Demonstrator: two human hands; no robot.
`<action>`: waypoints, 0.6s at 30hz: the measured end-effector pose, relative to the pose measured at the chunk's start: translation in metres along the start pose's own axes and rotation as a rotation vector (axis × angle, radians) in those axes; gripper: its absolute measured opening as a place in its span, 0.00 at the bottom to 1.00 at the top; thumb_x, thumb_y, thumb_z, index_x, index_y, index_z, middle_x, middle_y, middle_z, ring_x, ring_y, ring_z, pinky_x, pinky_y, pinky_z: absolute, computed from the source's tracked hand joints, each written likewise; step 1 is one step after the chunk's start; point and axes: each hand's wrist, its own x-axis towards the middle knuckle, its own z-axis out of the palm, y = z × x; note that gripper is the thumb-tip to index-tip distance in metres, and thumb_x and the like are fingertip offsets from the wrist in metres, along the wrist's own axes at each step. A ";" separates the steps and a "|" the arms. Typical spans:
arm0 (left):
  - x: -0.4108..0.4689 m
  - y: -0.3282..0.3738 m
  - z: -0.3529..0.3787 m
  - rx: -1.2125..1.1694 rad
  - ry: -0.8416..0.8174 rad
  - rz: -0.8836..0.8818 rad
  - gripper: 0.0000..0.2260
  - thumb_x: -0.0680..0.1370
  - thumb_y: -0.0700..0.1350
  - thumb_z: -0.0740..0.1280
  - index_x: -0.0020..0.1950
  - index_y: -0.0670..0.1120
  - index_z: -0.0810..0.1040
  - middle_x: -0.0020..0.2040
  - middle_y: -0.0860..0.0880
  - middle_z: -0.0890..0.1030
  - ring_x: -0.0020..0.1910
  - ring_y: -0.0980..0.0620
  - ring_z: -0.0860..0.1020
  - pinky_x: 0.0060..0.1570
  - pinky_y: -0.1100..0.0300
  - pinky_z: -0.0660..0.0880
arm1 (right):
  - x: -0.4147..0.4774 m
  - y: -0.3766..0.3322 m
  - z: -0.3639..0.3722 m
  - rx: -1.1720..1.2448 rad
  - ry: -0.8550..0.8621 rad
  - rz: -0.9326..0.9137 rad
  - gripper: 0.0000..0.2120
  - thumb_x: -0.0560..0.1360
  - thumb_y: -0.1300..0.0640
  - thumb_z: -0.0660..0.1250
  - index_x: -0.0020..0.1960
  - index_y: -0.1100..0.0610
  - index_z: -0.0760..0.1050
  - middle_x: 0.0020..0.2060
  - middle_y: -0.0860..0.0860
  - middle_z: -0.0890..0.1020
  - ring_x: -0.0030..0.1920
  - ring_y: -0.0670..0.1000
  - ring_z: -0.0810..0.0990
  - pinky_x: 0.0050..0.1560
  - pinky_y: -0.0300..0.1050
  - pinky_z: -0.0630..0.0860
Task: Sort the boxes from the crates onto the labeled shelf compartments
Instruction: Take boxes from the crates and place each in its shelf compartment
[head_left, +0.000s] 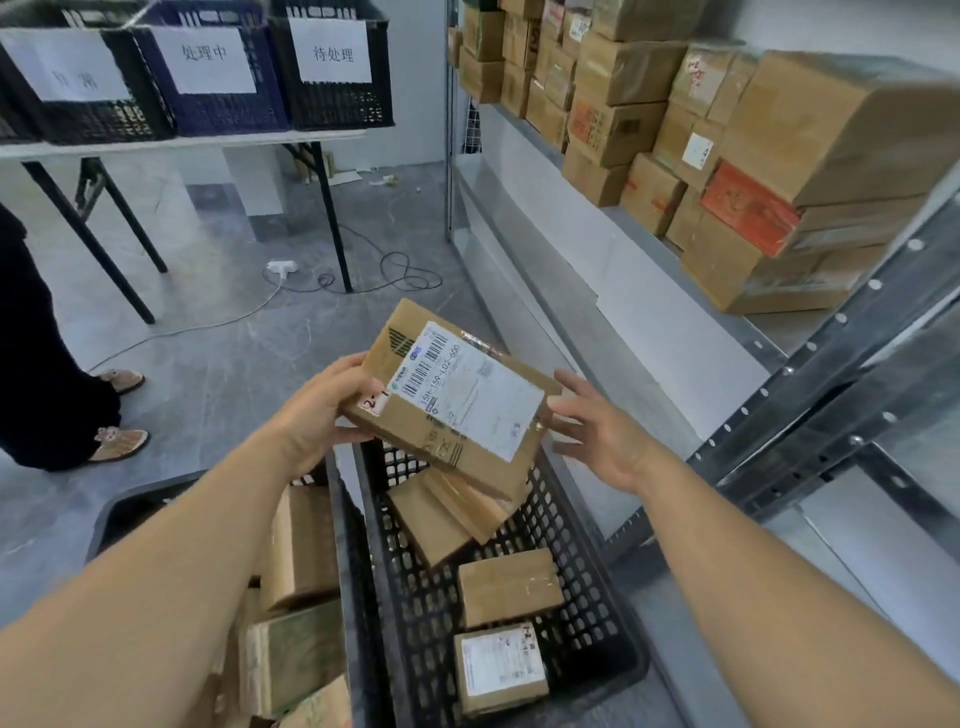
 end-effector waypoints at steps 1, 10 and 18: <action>0.001 0.005 0.001 0.051 -0.058 0.016 0.32 0.56 0.55 0.68 0.60 0.53 0.76 0.47 0.49 0.83 0.49 0.50 0.78 0.49 0.51 0.75 | -0.006 -0.008 -0.005 -0.053 -0.028 -0.009 0.43 0.57 0.48 0.75 0.71 0.43 0.65 0.61 0.49 0.76 0.64 0.50 0.72 0.61 0.48 0.70; 0.007 0.035 0.048 0.179 -0.300 0.109 0.34 0.58 0.58 0.69 0.66 0.57 0.73 0.59 0.52 0.80 0.58 0.50 0.77 0.50 0.55 0.73 | -0.066 -0.020 -0.012 -0.287 -0.163 0.025 0.36 0.57 0.52 0.72 0.65 0.41 0.71 0.57 0.56 0.82 0.58 0.61 0.78 0.57 0.56 0.75; 0.000 0.014 0.122 0.029 -0.514 0.029 0.51 0.56 0.63 0.78 0.75 0.60 0.57 0.61 0.53 0.80 0.62 0.49 0.76 0.64 0.42 0.70 | -0.113 -0.004 -0.040 0.140 0.257 -0.250 0.39 0.55 0.52 0.74 0.65 0.45 0.69 0.57 0.54 0.82 0.53 0.56 0.81 0.52 0.57 0.78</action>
